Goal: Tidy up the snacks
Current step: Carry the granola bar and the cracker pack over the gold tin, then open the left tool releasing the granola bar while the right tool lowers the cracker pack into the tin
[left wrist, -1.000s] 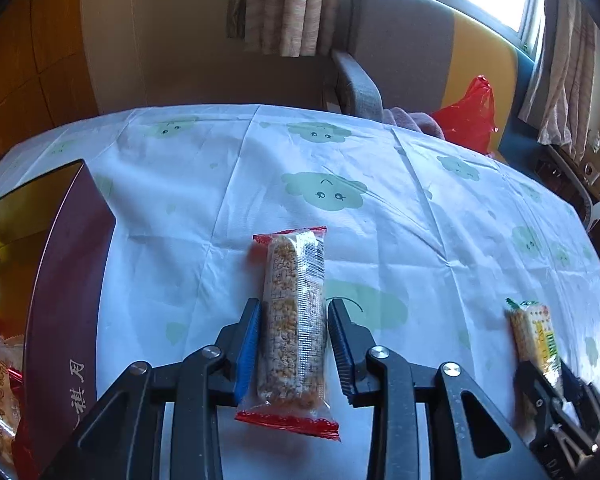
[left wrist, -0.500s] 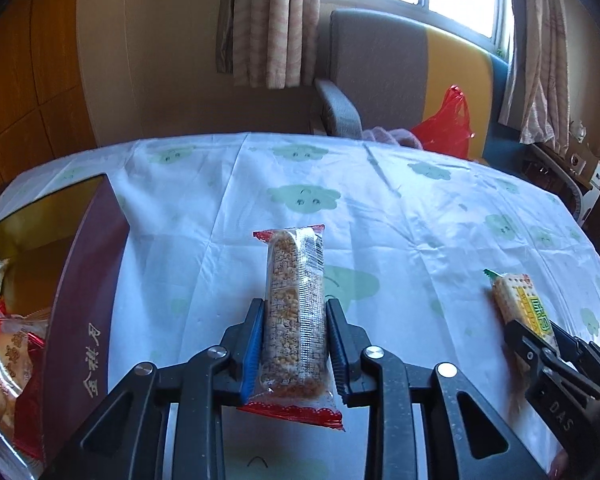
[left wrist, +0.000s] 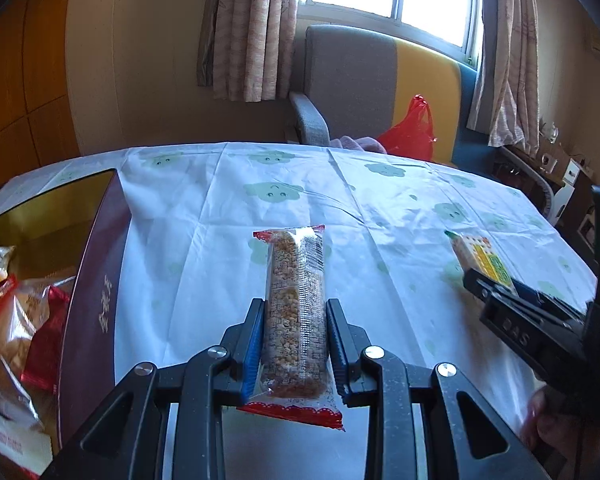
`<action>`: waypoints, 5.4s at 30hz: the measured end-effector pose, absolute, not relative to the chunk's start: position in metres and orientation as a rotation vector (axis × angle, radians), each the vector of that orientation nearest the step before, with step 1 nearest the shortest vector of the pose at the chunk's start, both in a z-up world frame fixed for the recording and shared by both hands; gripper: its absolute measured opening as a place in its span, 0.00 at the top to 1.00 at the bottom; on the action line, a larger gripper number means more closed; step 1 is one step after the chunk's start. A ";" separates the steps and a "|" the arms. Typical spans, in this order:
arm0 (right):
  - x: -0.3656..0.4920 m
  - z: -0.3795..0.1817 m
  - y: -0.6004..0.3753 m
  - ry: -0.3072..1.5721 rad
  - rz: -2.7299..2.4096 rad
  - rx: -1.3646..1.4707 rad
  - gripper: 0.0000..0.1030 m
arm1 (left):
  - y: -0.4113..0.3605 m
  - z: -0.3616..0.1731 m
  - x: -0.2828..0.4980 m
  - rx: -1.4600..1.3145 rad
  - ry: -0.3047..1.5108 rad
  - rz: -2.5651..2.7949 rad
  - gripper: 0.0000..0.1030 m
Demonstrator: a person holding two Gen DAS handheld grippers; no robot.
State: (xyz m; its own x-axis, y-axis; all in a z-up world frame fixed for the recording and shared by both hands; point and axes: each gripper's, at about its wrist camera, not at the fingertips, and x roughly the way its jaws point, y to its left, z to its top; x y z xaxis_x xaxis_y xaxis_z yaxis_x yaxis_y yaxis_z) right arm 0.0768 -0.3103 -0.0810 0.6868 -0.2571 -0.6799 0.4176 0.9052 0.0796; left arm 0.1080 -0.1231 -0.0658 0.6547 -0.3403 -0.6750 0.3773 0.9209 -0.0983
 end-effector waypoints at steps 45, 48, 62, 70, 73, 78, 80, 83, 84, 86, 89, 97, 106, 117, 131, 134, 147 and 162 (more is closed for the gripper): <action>0.026 -0.027 -0.203 0.676 -0.181 0.171 0.54 | 0.004 -0.001 0.032 -0.060 0.642 -0.440 0.71; 0.026 -0.021 -0.190 0.672 -0.150 0.160 0.54 | 0.019 -0.002 0.035 -0.077 0.643 -0.409 0.71; 0.037 -0.006 -0.129 0.670 -0.002 0.117 0.54 | 0.103 -0.012 0.060 -0.182 0.683 -0.246 0.71; 0.043 0.000 -0.104 0.671 0.062 0.107 0.54 | 0.148 -0.035 0.090 -0.245 0.821 -0.159 0.71; 0.046 0.001 -0.096 0.674 0.083 0.104 0.54 | 0.148 -0.039 0.096 -0.236 0.843 -0.176 0.71; 0.050 0.001 -0.085 0.678 0.108 0.090 0.54 | 0.145 -0.051 0.117 -0.215 0.907 -0.165 0.71; 0.051 0.002 -0.082 0.678 0.113 0.087 0.54 | 0.145 -0.056 0.131 -0.179 0.952 -0.117 0.70; 0.053 0.002 -0.079 0.680 0.118 0.086 0.54 | 0.151 -0.058 0.142 -0.193 0.978 -0.096 0.69; 0.054 0.002 -0.079 0.680 0.120 0.087 0.54 | 0.153 -0.058 0.142 -0.198 0.980 -0.090 0.69; 0.054 0.002 -0.077 0.680 0.126 0.084 0.54 | 0.155 -0.054 0.135 -0.202 0.960 -0.080 0.69; 0.055 0.001 -0.074 0.683 0.139 0.084 0.54 | 0.155 -0.047 0.117 -0.189 0.905 -0.076 0.68; 0.058 -0.004 -0.066 0.710 0.169 0.100 0.54 | 0.152 -0.048 0.112 -0.173 0.889 -0.101 0.74; 0.068 -0.010 -0.059 0.748 0.192 0.115 0.54 | 0.157 -0.056 0.131 -0.223 0.935 -0.062 0.73; 0.082 -0.024 -0.031 0.827 0.310 0.067 0.54 | 0.159 -0.043 0.074 -0.220 0.882 -0.058 0.69; 0.105 -0.027 0.014 0.864 0.413 -0.026 0.54 | 0.159 -0.031 0.048 -0.109 0.903 0.076 0.69; 0.112 -0.028 0.021 0.877 0.420 -0.005 0.54 | 0.161 -0.030 0.044 -0.100 0.904 0.093 0.69; 0.132 -0.033 0.047 0.881 0.404 -0.016 0.47 | 0.159 -0.027 0.038 -0.048 0.898 0.140 0.69; 0.120 -0.048 0.057 0.958 0.490 -0.076 0.78 | 0.162 -0.020 0.034 0.018 0.855 0.267 0.68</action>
State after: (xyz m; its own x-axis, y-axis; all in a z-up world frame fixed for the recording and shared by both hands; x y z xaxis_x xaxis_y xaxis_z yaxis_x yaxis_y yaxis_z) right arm 0.1198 0.0571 -0.0479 0.4750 0.3673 -0.7997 -0.4335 0.8885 0.1506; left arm 0.0341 0.1623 -0.0200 0.6249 0.2402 -0.7428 -0.2256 0.9665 0.1227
